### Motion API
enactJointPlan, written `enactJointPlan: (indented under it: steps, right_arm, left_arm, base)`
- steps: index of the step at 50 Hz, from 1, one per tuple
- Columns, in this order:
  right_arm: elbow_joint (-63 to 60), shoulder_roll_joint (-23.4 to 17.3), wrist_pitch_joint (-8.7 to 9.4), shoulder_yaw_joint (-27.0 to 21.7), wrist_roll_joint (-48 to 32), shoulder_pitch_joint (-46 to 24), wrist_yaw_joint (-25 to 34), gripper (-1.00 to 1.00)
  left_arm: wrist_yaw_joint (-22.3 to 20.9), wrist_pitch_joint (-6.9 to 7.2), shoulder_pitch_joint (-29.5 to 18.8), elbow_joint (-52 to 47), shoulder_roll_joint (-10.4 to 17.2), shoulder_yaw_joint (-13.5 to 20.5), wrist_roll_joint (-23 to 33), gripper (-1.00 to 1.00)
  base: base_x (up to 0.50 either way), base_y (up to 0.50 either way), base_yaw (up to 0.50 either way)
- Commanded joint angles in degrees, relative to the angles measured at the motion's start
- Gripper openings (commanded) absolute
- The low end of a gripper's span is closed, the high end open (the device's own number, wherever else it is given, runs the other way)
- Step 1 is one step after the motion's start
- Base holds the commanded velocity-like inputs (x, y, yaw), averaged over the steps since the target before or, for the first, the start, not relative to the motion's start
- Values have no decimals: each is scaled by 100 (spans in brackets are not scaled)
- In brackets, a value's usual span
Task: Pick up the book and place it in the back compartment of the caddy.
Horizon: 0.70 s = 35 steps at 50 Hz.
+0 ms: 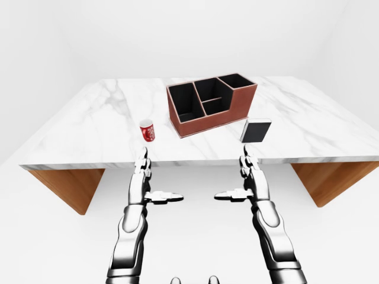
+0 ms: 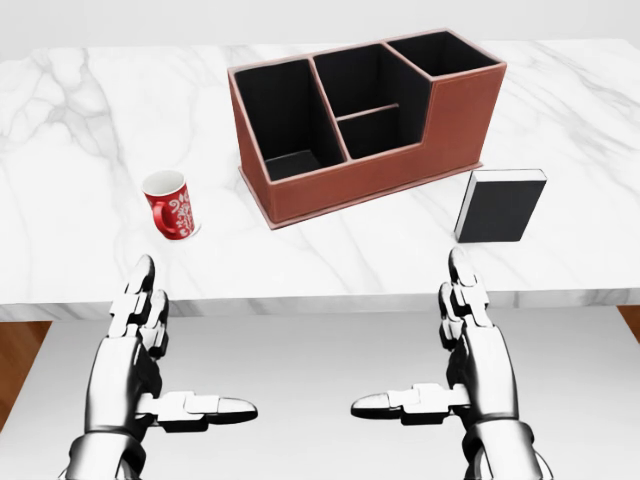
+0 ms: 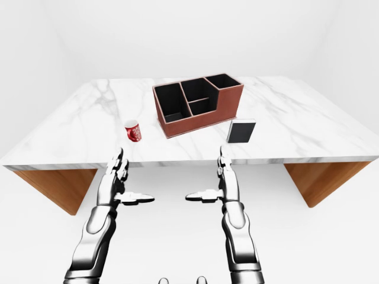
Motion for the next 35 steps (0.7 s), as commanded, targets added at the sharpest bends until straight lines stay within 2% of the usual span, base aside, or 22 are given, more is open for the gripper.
enactJointPlan:
  steps: [1, 4, 5, 14, 26, 30, 35]
  right_arm:
    - [-425, -74, 407, -91, -67, 21, 107, 100]
    - [-701, -81, 407, -90, -42, 59, 177, 100]
    - [-1065, -87, 407, -124, 7, 61, 184, 100]
    - [-2377, -120, 407, -248, 108, -24, 140, 100]
    - [-3112, -164, 407, -291, 140, -47, 357, 100]
    - [-3608, -237, 407, -510, 302, -189, 458, 100]
    - [-4108, -305, 407, -758, 540, -245, 534, 100]
  left_arm:
    - [-129, 387, 84, -581, 57, 99, -69, 100]
    - [-122, 387, 112, -810, 56, 94, -54, 100]
    - [-124, 387, 155, -1199, 63, 89, -65, 100]
    - [-164, 387, 106, -2590, 109, 226, -172, 100]
    - [-266, 387, 6, -3297, 142, 333, -111, 100]
    - [-279, 387, -233, -3824, 227, 592, -295, 100]
    - [-269, 387, -359, -3916, 286, 714, -363, 100]
  base:
    - [0, 0, 0]
    - [0, 0, 0]
    - [0, 0, 0]
    - [0, 0, 0]
    - [0, 0, 0]
    - [0, 0, 0]
    - [14, 0, 0]
